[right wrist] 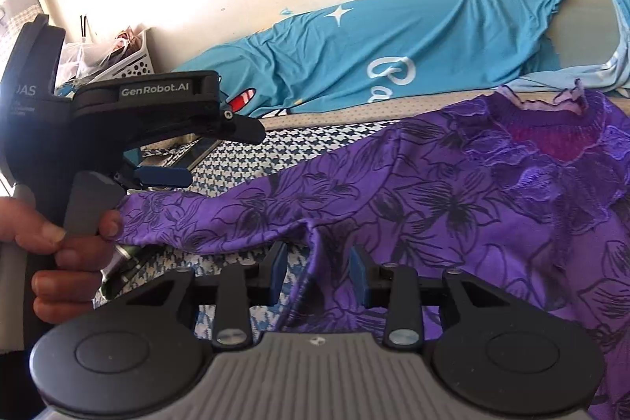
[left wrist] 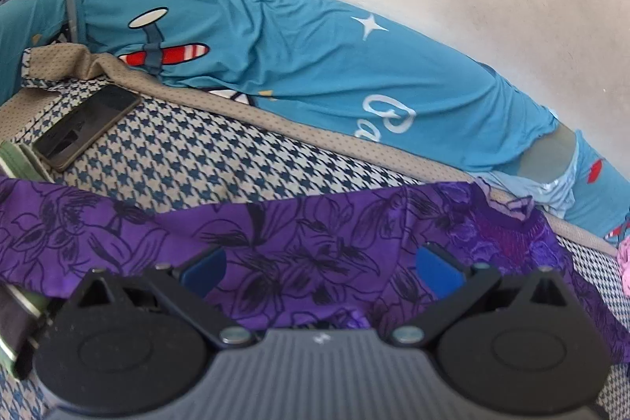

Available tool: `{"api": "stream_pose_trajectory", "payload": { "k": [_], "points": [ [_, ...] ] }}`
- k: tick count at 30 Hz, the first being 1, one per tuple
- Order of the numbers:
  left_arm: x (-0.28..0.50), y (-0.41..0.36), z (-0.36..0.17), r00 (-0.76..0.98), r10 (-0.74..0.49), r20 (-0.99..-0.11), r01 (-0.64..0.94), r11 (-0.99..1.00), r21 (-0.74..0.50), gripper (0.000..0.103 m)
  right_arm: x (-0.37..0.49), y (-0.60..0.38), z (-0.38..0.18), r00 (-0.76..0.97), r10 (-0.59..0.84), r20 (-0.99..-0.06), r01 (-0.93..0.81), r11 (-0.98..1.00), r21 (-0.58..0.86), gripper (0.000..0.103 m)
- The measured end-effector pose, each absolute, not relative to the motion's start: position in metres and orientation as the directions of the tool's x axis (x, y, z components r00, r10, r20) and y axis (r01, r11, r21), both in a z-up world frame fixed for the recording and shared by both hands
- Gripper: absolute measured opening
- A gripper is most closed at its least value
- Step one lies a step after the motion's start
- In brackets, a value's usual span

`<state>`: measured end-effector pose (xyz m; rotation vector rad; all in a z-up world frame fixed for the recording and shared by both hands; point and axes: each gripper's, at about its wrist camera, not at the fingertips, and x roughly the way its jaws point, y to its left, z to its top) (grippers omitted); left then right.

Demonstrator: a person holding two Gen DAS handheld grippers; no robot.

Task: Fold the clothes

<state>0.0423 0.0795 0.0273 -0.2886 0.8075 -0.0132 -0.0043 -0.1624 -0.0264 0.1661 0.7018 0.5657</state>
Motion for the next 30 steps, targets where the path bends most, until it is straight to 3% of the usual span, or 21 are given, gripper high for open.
{"api": "stream_pose_trajectory", "payload": {
  "k": [18,30],
  "points": [
    [0.056,-0.01,-0.022,0.58,-0.199,-0.79,0.048,0.976,-0.21,0.103,0.004,-0.261,-0.044,0.676,0.473,-0.566,-0.328,0.88,0.343,0.04],
    [0.059,-0.04,-0.047,0.535,-0.182,-0.825,0.093,0.983,-0.157,0.103,0.058,-0.373,-0.033,0.822,0.229,-0.522,-0.056,0.944,0.325,0.04]
  ]
}}
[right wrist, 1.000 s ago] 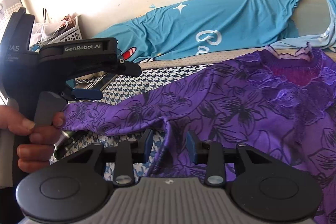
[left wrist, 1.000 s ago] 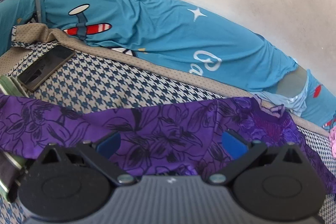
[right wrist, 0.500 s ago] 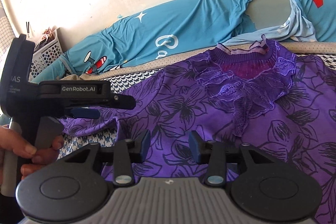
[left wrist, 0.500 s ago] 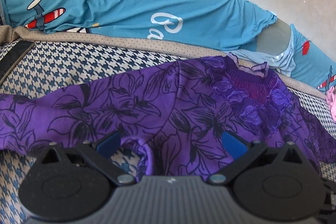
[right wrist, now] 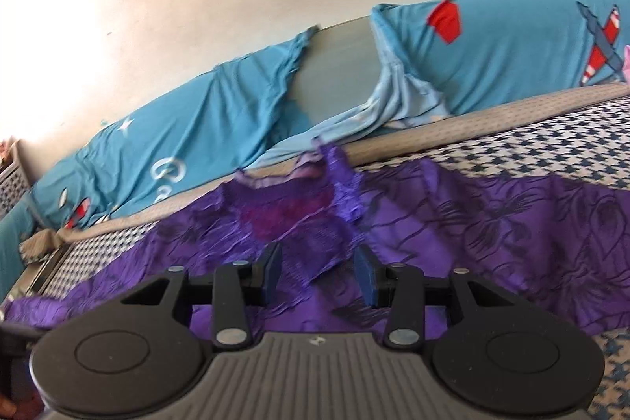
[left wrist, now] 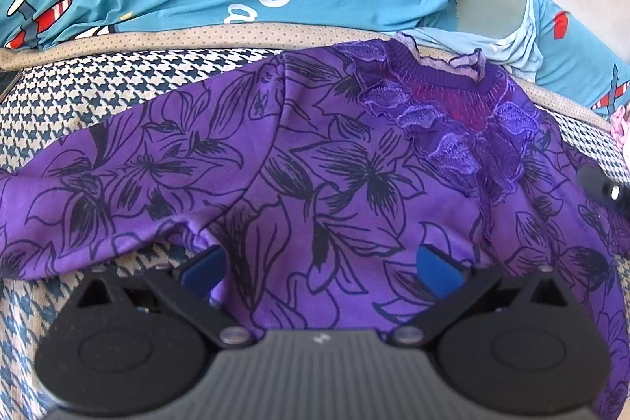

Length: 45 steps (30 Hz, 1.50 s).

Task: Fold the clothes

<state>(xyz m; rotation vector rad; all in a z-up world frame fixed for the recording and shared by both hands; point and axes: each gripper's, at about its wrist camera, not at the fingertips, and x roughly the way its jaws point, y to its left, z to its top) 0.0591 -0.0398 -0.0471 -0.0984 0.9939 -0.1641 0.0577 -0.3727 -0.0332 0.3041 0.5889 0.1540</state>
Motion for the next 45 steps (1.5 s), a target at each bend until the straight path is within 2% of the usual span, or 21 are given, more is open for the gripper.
{"api": "stream_pose_trajectory", "payload": {
  "k": [4,10,19,20,21,24,31,34,40,42,45],
  "points": [
    [0.061,-0.045,-0.052,0.531,-0.172,-0.83,0.098,0.985,-0.142,0.103,0.083,-0.402,-0.039,0.841,0.137,-0.523,0.036,0.951,0.307,0.04],
    [0.064,-0.048,-0.058,0.512,-0.186,-0.838,0.098,0.982,-0.159,0.103,0.118,-0.418,-0.051,0.836,0.054,-0.547,0.085,0.97,0.226,0.04],
    [0.07,-0.053,-0.07,0.49,-0.177,-0.853,0.104,0.984,-0.144,0.103,0.154,-0.416,-0.075,0.801,0.043,-0.597,0.064,0.986,0.157,0.04],
    [0.07,-0.053,-0.07,0.49,-0.174,-0.854,0.106,0.984,-0.14,0.103,0.156,-0.416,-0.076,0.804,0.04,-0.593,0.066,0.986,0.155,0.032],
    [0.071,-0.054,-0.071,0.49,-0.172,-0.854,0.108,0.985,-0.136,0.103,0.157,-0.415,-0.077,0.807,0.035,-0.589,0.069,0.986,0.153,0.016],
    [0.071,-0.055,-0.072,0.492,-0.166,-0.854,0.114,0.986,-0.126,0.103,0.159,-0.414,-0.075,0.819,0.002,-0.573,0.09,0.987,0.132,0.005],
    [0.069,-0.058,-0.073,0.497,-0.152,-0.854,0.13,0.986,-0.099,0.103,0.157,-0.426,-0.06,0.862,-0.167,-0.478,0.26,0.956,0.135,0.004],
    [0.069,-0.059,-0.074,0.499,-0.147,-0.854,0.131,0.987,-0.094,0.103,0.159,-0.433,-0.064,0.846,-0.23,-0.481,0.333,0.932,0.141,0.004],
    [0.07,-0.058,-0.074,0.496,-0.148,-0.856,0.128,0.987,-0.096,0.103,0.157,-0.442,-0.063,0.84,-0.184,-0.51,0.338,0.913,0.228,0.006],
    [0.07,-0.058,-0.073,0.495,-0.148,-0.856,0.126,0.987,-0.099,0.103,0.151,-0.446,-0.057,0.854,-0.153,-0.498,0.325,0.903,0.281,0.012],
    [0.07,-0.059,-0.074,0.496,-0.144,-0.856,0.13,0.987,-0.091,0.103,0.141,-0.451,-0.053,0.846,-0.171,-0.505,0.335,0.907,0.255,0.015]
  ]
}}
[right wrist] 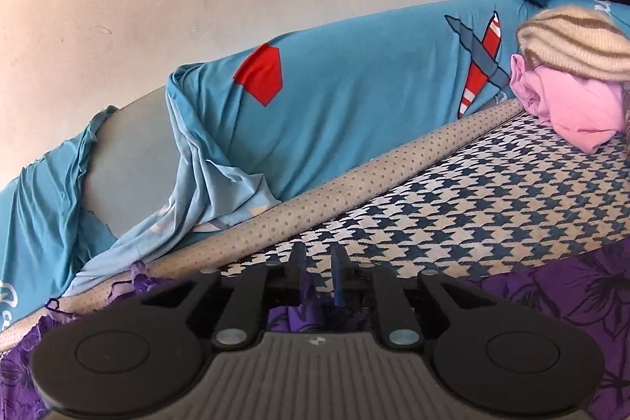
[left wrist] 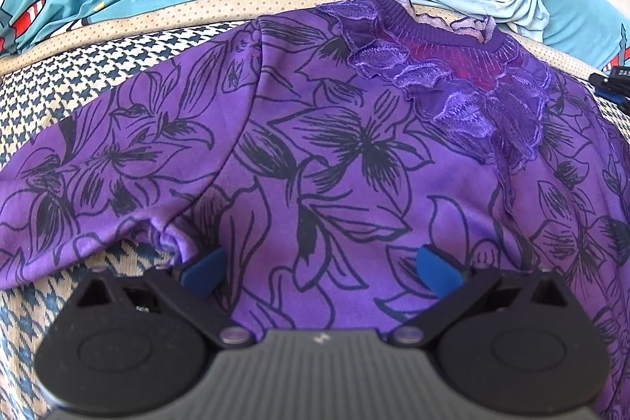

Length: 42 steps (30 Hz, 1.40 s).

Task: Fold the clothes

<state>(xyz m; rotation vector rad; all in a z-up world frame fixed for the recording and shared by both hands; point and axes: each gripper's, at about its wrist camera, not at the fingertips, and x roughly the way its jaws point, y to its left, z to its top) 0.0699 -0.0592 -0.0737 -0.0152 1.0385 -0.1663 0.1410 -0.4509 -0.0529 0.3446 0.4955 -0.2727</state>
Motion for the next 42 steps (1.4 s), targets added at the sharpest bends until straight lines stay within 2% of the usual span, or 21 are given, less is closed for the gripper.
{"api": "stream_pose_trajectory", "payload": {
  "k": [8,15,23,28,36,40,42],
  "points": [
    [0.07,-0.062,-0.075,0.501,-0.129,-0.856,0.136,0.988,-0.07,0.103,0.105,-0.486,-0.052,0.813,-0.225,-0.538,0.393,0.893,0.22,0.021],
    [0.07,-0.063,-0.077,0.506,-0.122,-0.854,0.145,0.988,-0.055,0.103,0.054,-0.523,-0.039,0.785,-0.263,-0.561,0.482,0.828,0.286,0.037],
    [0.068,-0.066,-0.077,0.517,-0.104,-0.85,0.158,0.987,-0.024,0.103,-0.012,-0.569,-0.028,0.739,-0.312,-0.597,0.622,0.657,0.426,0.054],
    [0.067,-0.068,-0.078,0.523,-0.095,-0.847,0.161,0.987,-0.011,0.103,-0.034,-0.596,-0.032,0.704,-0.354,-0.616,0.685,0.567,0.457,0.054],
    [0.065,-0.071,-0.078,0.532,-0.088,-0.842,0.173,0.985,0.006,0.103,-0.04,-0.632,-0.062,0.694,-0.311,-0.65,0.714,0.418,0.562,0.054],
    [0.065,-0.072,-0.078,0.532,-0.089,-0.842,0.175,0.985,0.006,0.103,-0.051,-0.636,-0.063,0.676,-0.314,-0.667,0.735,0.357,0.577,0.054],
    [0.065,-0.072,-0.078,0.533,-0.089,-0.842,0.176,0.984,0.007,0.103,-0.061,-0.636,-0.056,0.641,-0.361,-0.677,0.767,0.328,0.552,0.054]
  ]
}}
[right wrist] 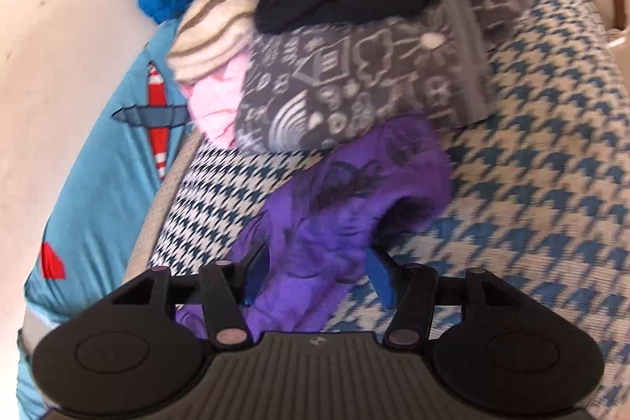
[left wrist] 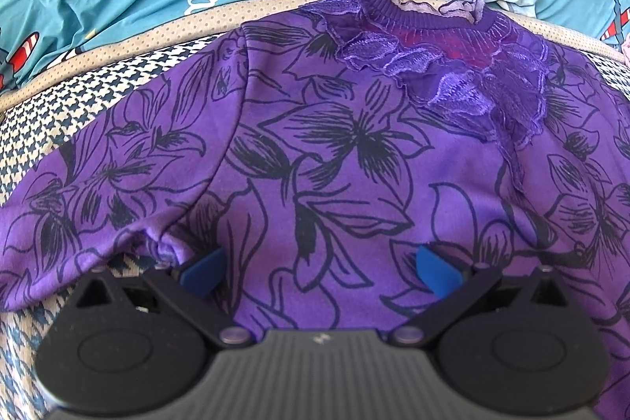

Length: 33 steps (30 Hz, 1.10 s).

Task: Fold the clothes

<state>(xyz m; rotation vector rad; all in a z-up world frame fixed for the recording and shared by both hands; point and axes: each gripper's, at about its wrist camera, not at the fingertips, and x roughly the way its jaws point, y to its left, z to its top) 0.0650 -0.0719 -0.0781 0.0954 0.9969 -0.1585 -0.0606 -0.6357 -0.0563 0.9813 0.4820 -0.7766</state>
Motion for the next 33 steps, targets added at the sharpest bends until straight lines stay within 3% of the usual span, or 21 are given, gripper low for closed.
{"api": "stream_pose_trajectory", "payload": {
  "k": [3,11,17,19,21,26,30,33],
  "points": [
    [0.065,-0.072,-0.078,0.535,-0.087,-0.84,0.177,0.984,0.011,0.103,-0.068,-0.637,-0.047,0.624,-0.424,-0.656,0.781,0.34,0.524,0.054],
    [0.064,-0.075,-0.078,0.54,-0.08,-0.838,0.174,0.985,0.018,0.103,-0.058,-0.655,-0.063,0.7,-0.395,-0.595,0.714,0.355,0.604,0.054],
    [0.063,-0.075,-0.078,0.543,-0.078,-0.836,0.174,0.984,0.022,0.103,-0.045,-0.663,-0.075,0.719,-0.425,-0.55,0.695,0.414,0.588,0.054],
    [0.063,-0.075,-0.078,0.544,-0.077,-0.835,0.175,0.984,0.024,0.103,-0.041,-0.663,-0.077,0.721,-0.432,-0.542,0.693,0.437,0.574,0.045],
    [0.063,-0.076,-0.078,0.546,-0.075,-0.834,0.176,0.984,0.027,0.103,-0.037,-0.661,-0.077,0.72,-0.448,-0.53,0.694,0.467,0.549,0.01],
    [0.062,-0.077,-0.078,0.549,-0.074,-0.832,0.179,0.983,0.03,0.103,-0.037,-0.641,-0.043,0.684,-0.57,-0.456,0.73,0.532,0.429,0.007],
    [0.062,-0.077,-0.079,0.551,-0.073,-0.831,0.179,0.983,0.032,0.103,-0.042,-0.608,0.0,0.653,-0.705,-0.277,0.757,0.602,0.252,0.007],
    [0.062,-0.077,-0.079,0.552,-0.072,-0.83,0.18,0.983,0.034,0.103,-0.045,-0.609,0.001,0.612,-0.742,-0.275,0.791,0.568,0.227,0.007]
  ]
}}
